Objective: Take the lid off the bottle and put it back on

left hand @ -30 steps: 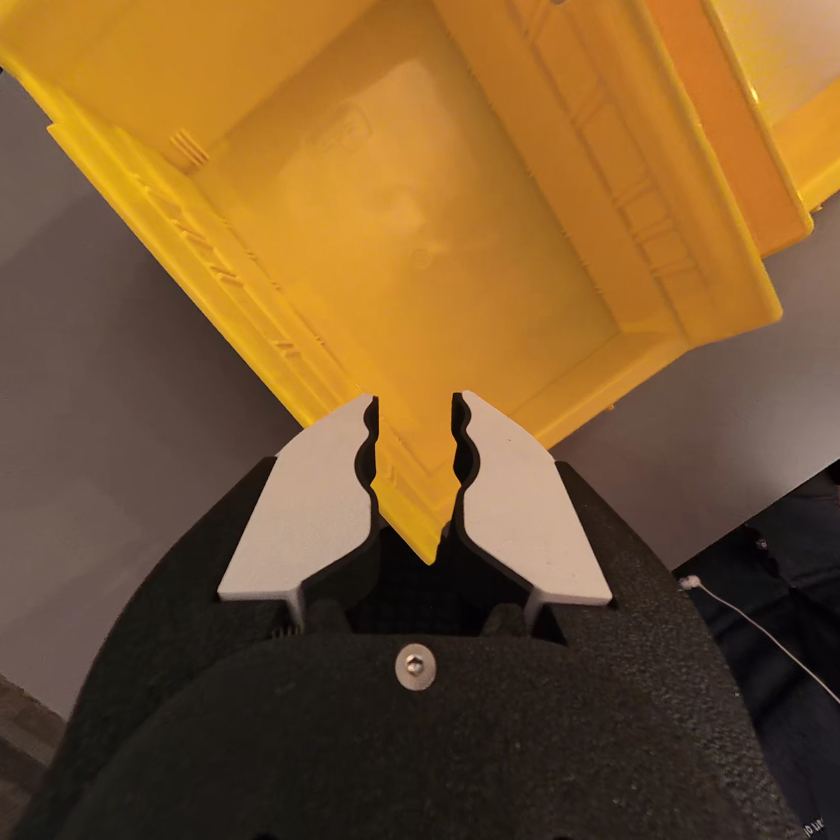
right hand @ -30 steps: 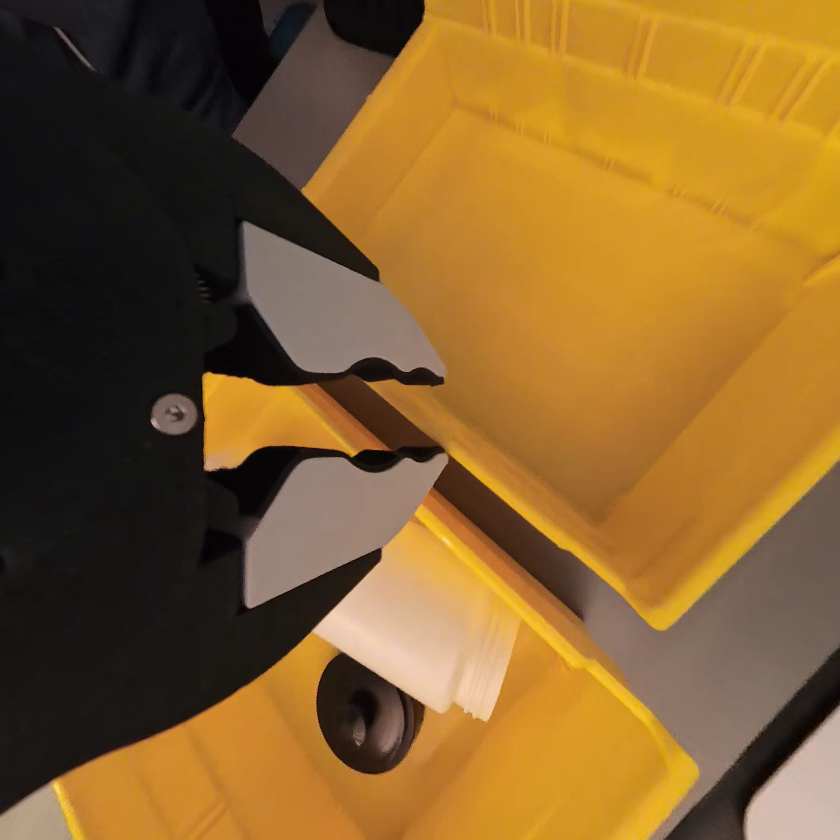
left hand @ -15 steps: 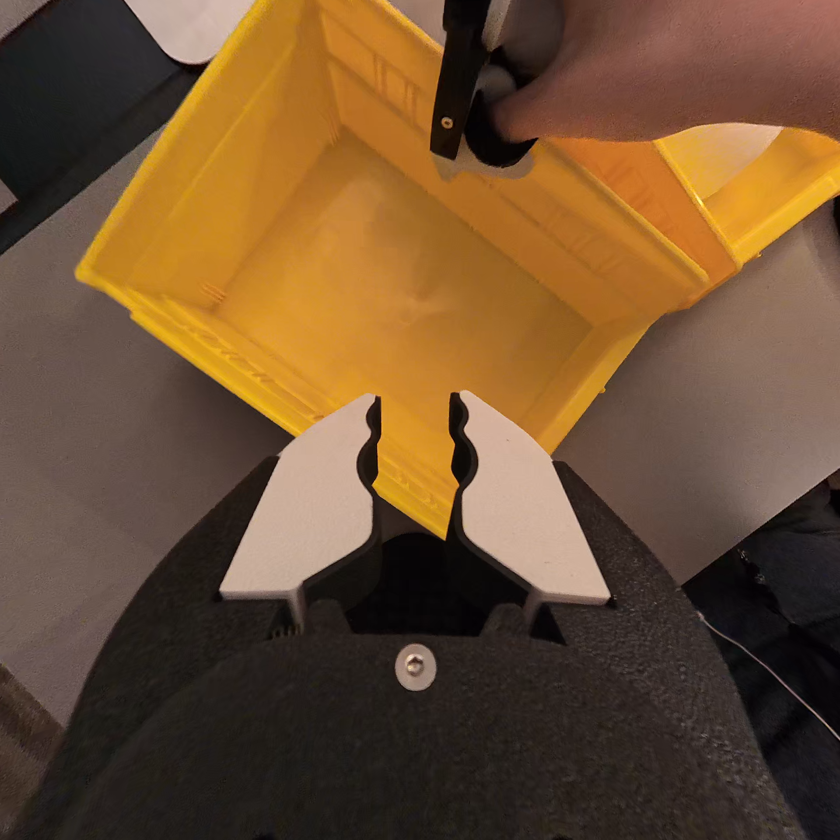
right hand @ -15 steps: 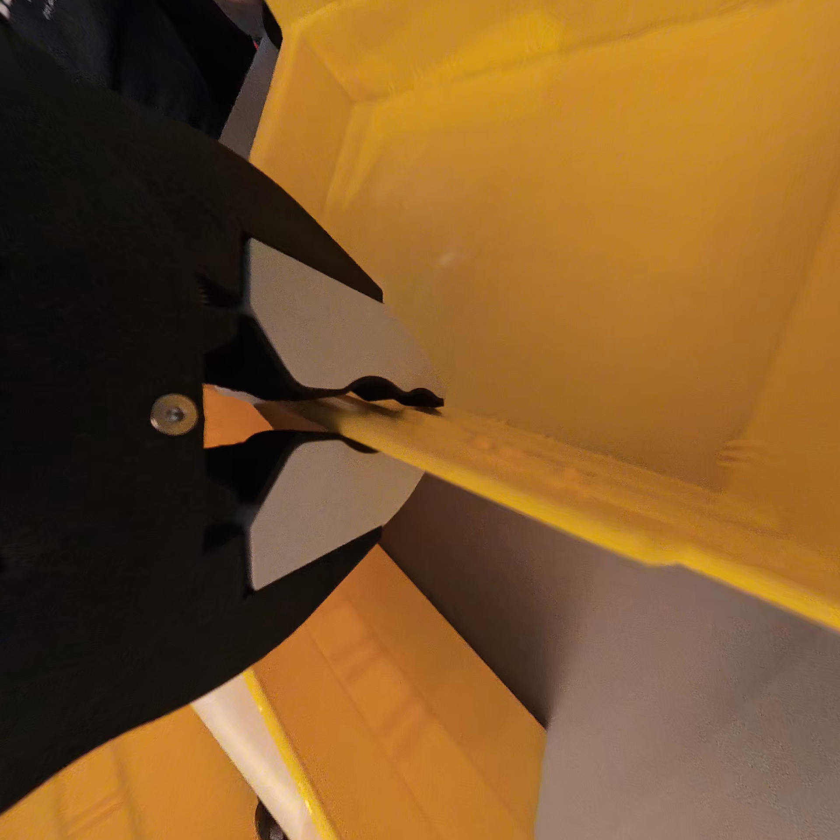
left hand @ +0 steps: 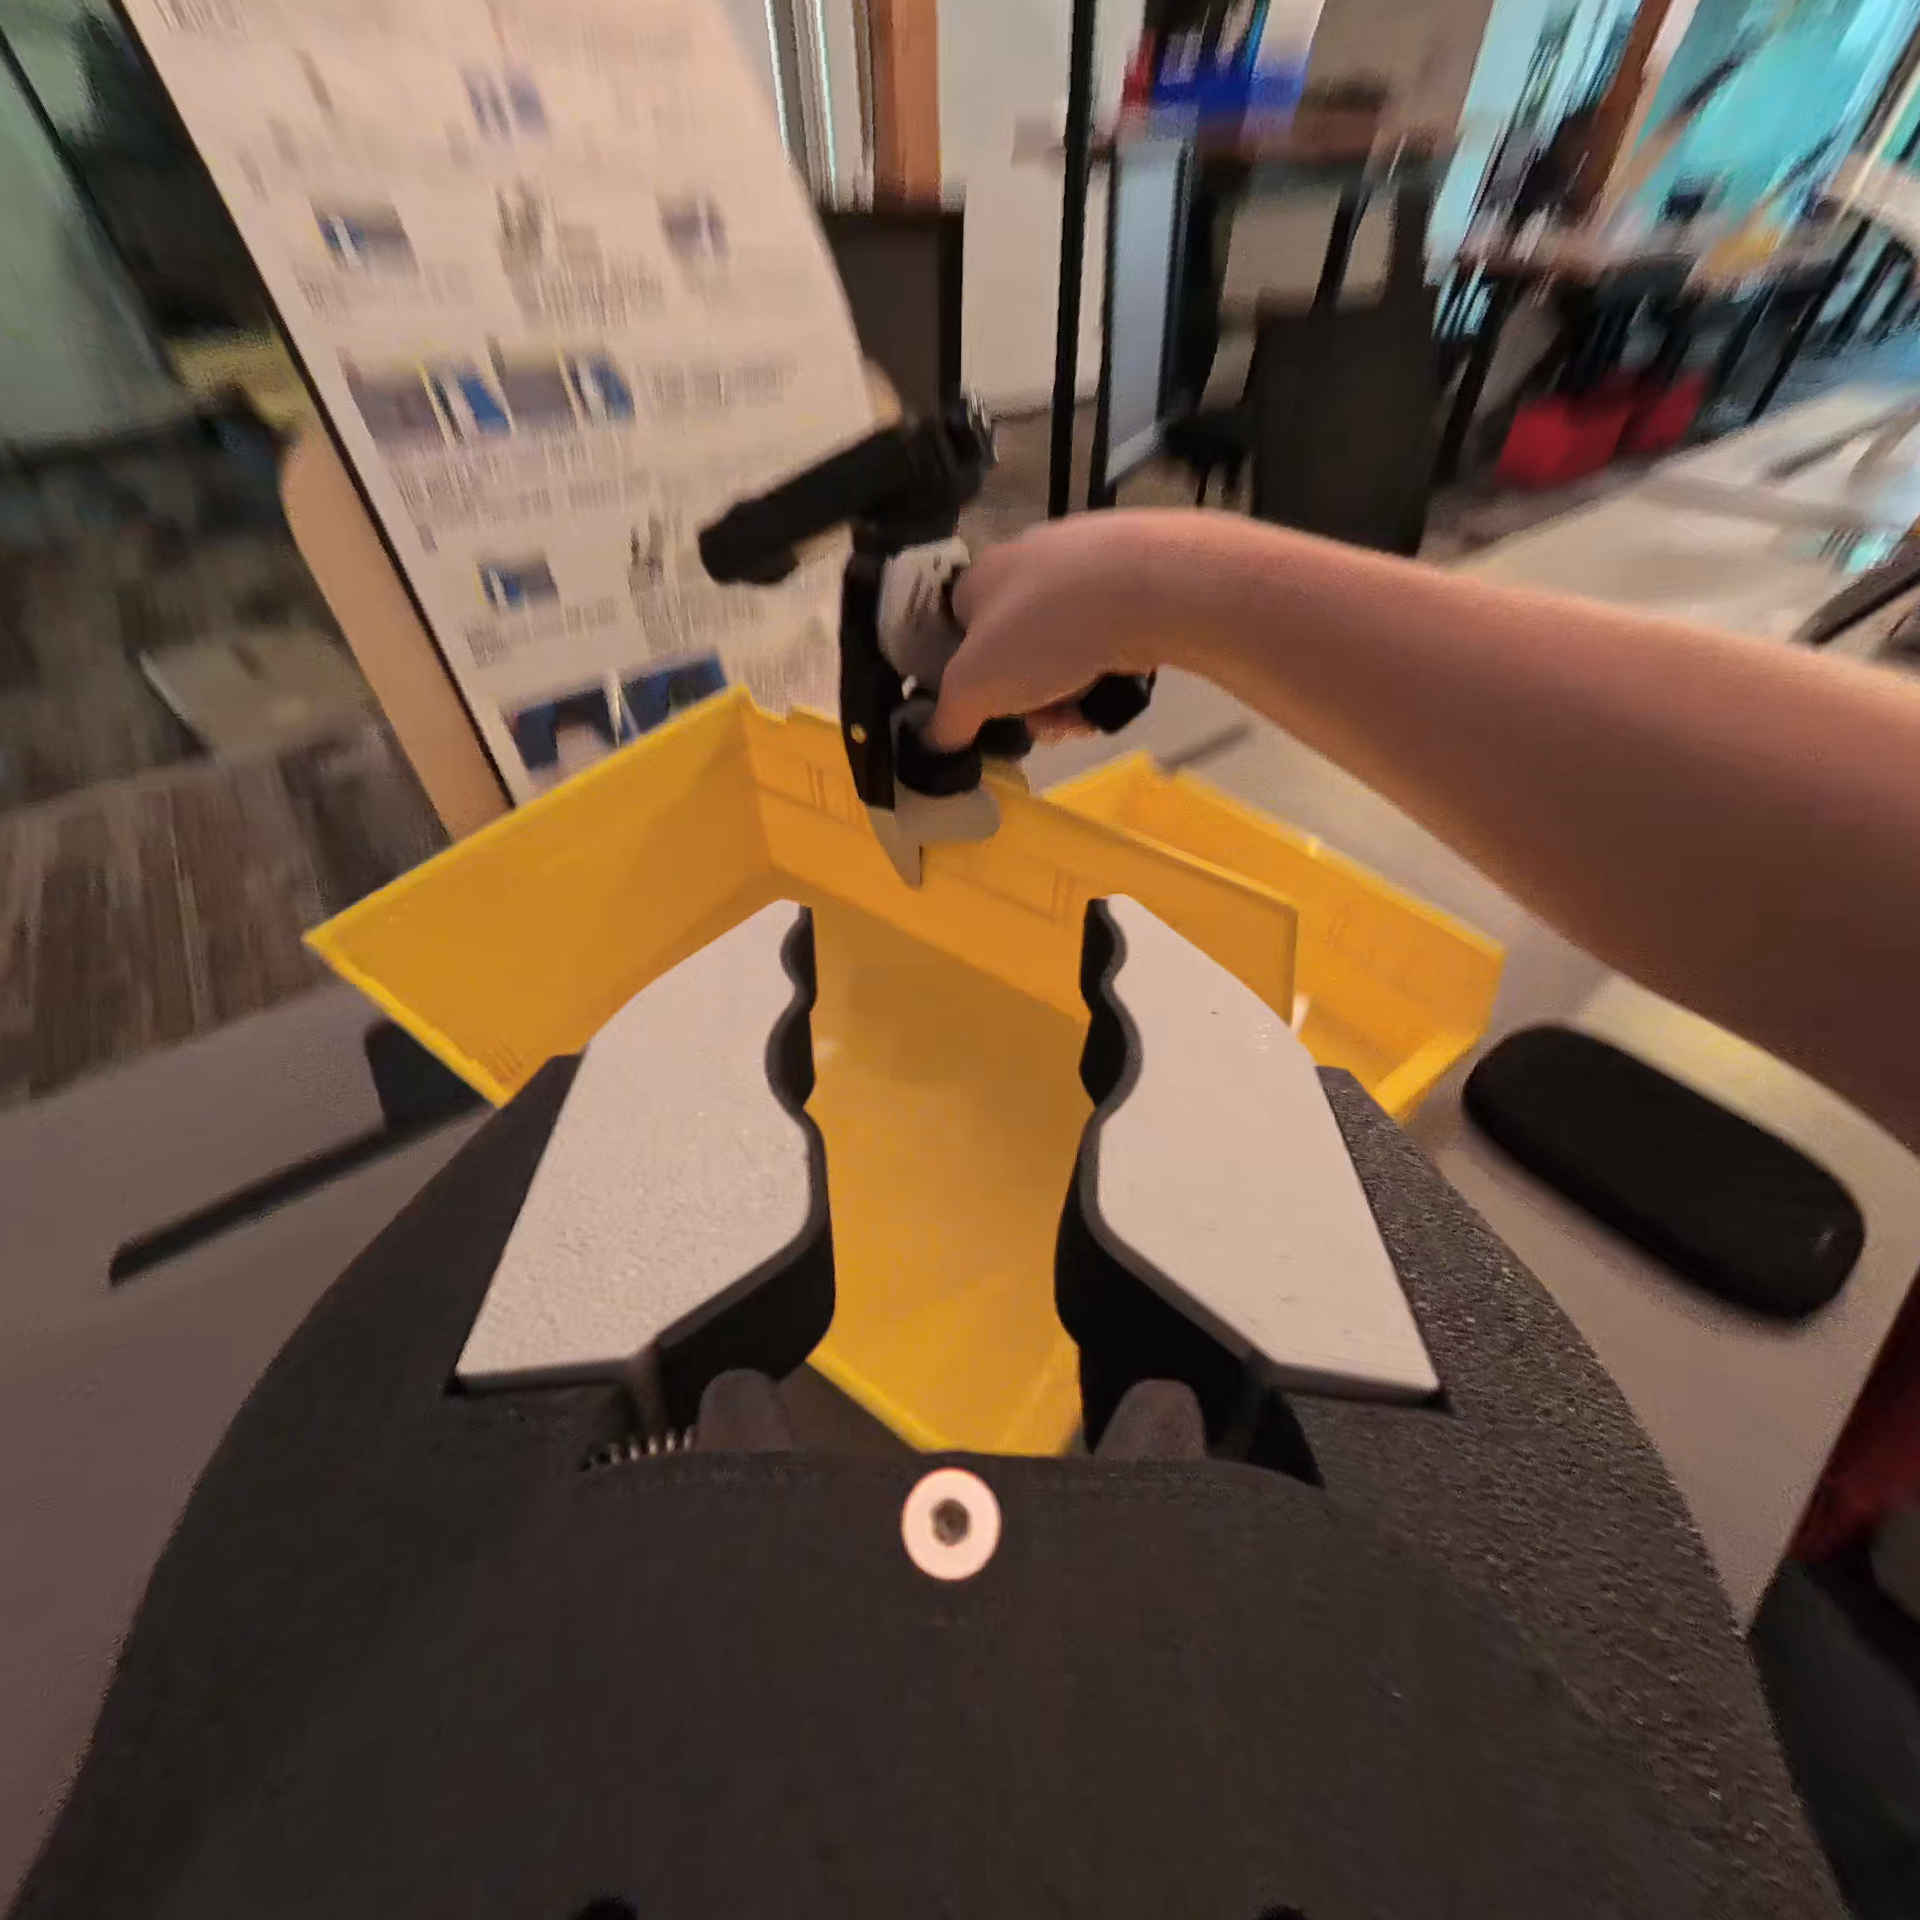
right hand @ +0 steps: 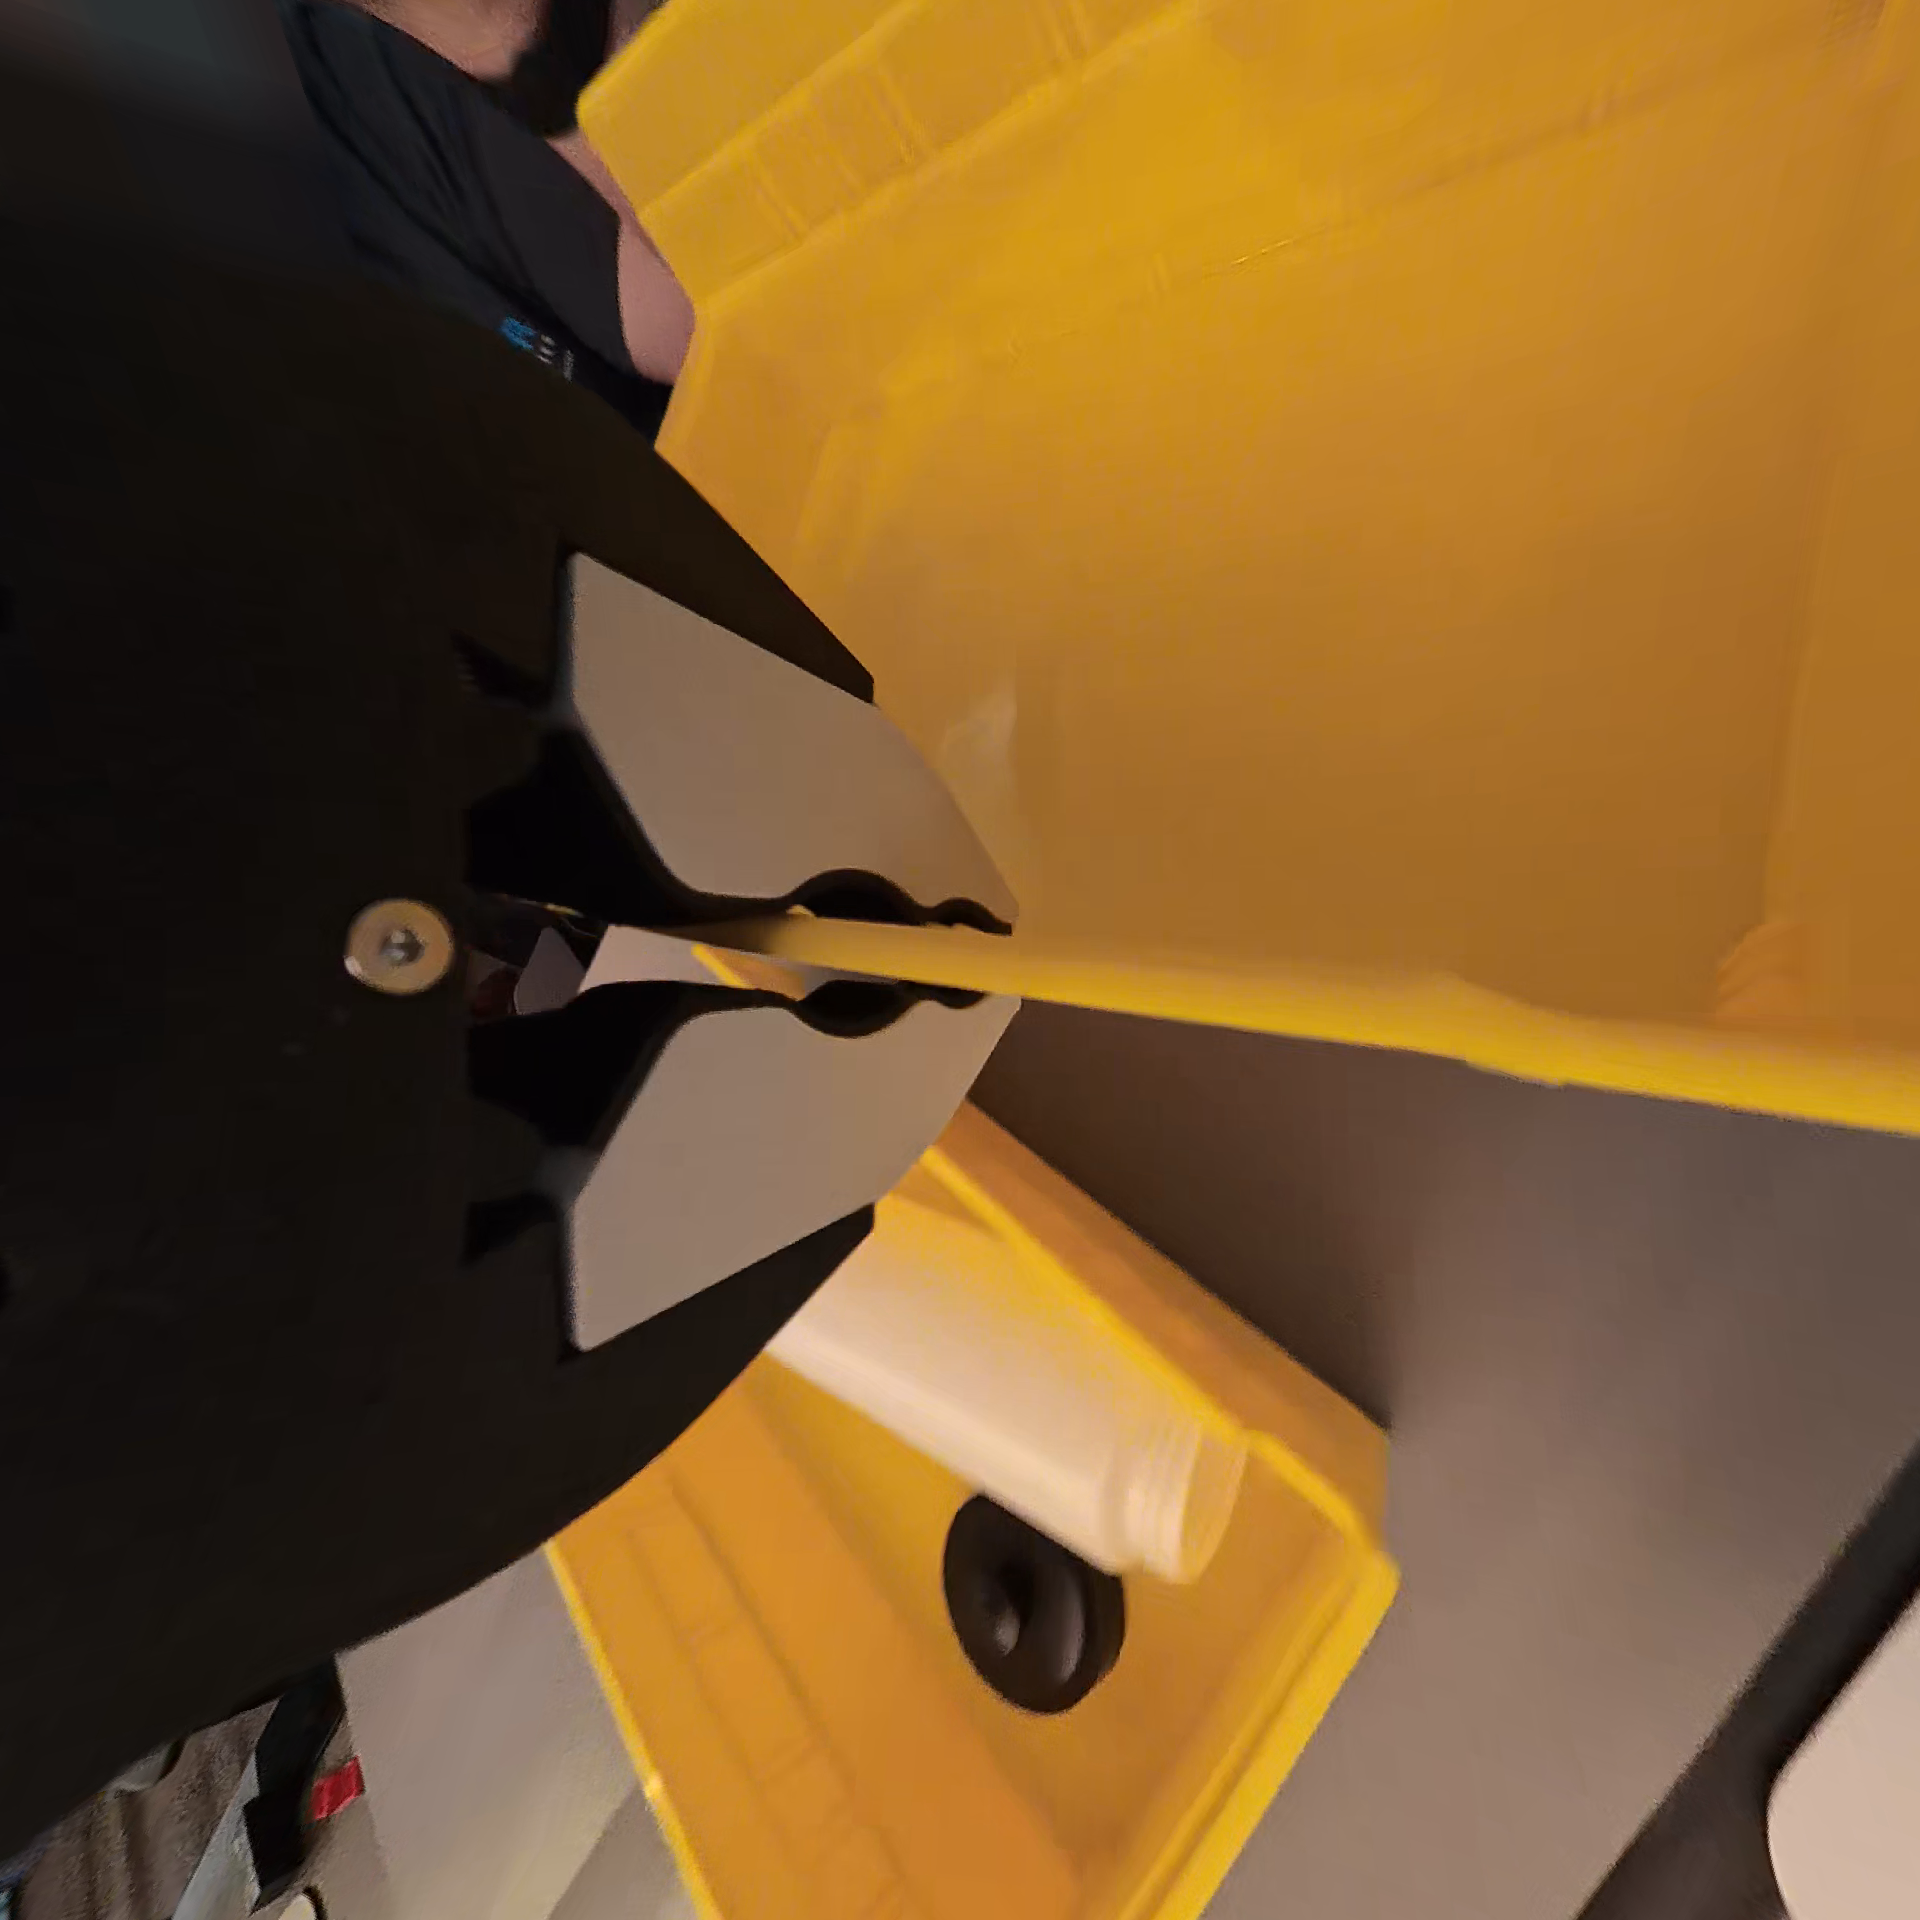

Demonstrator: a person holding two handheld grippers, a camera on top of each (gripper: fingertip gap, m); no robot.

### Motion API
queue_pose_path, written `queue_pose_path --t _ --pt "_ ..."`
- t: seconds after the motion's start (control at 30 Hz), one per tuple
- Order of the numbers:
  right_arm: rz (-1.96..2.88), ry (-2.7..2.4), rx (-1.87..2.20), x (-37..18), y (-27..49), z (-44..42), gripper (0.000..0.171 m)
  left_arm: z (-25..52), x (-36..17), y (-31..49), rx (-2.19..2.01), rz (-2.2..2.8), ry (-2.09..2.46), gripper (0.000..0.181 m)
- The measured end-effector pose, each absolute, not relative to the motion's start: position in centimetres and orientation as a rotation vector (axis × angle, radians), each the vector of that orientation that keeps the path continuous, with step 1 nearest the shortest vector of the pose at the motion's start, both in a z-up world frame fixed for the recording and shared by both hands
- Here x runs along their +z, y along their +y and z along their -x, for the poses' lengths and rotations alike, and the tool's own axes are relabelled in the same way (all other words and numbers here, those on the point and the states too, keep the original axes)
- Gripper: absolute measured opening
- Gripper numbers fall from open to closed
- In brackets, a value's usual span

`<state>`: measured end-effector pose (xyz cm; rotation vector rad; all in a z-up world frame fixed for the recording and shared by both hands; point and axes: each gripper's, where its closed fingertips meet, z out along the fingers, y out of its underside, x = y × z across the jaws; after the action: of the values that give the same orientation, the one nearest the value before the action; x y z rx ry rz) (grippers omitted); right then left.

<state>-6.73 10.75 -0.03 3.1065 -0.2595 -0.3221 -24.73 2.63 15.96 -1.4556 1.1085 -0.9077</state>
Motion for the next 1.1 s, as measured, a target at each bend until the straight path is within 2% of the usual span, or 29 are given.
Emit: queue_pose_path --t 0.1,0.23,0.43,0.57,0.7,0.83,1.1 --pt "-3.15 -0.333 -0.35 4.1 8.4 2.9 0.006 26.7 18.4 1.7 -0.925 1.347 1.02 0.047" --pt "-3.172 -0.528 -0.32 8.0 2.1 -5.2 0.006 26.6 17.7 1.4 -0.955 1.377 1.064 0.05" --pt "-3.068 -0.905 -0.064 8.9 -12.1 -18.3 0.007 23.8 16.3 0.7 -1.002 1.38 1.153 0.047" --pt "-2.962 -1.099 -0.049 6.7 -20.3 -23.6 0.008 21.3 13.2 1.3 -0.906 1.471 1.235 0.051" --pt "-2.916 -1.2 -0.1 2.5 -25.0 -27.0 0.007 17.4 8.0 2.0 -0.874 1.627 1.338 0.049" --pt "-2.913 -1.182 -0.156 -3.1 -26.8 -28.7 0.008 14.3 2.6 2.6 -0.804 1.751 1.415 0.042" --pt "-2.884 -1.194 -0.262 -9.7 -26.6 -29.4 0.008 6.2 -4.7 1.8 -0.911 2.143 1.587 0.047"
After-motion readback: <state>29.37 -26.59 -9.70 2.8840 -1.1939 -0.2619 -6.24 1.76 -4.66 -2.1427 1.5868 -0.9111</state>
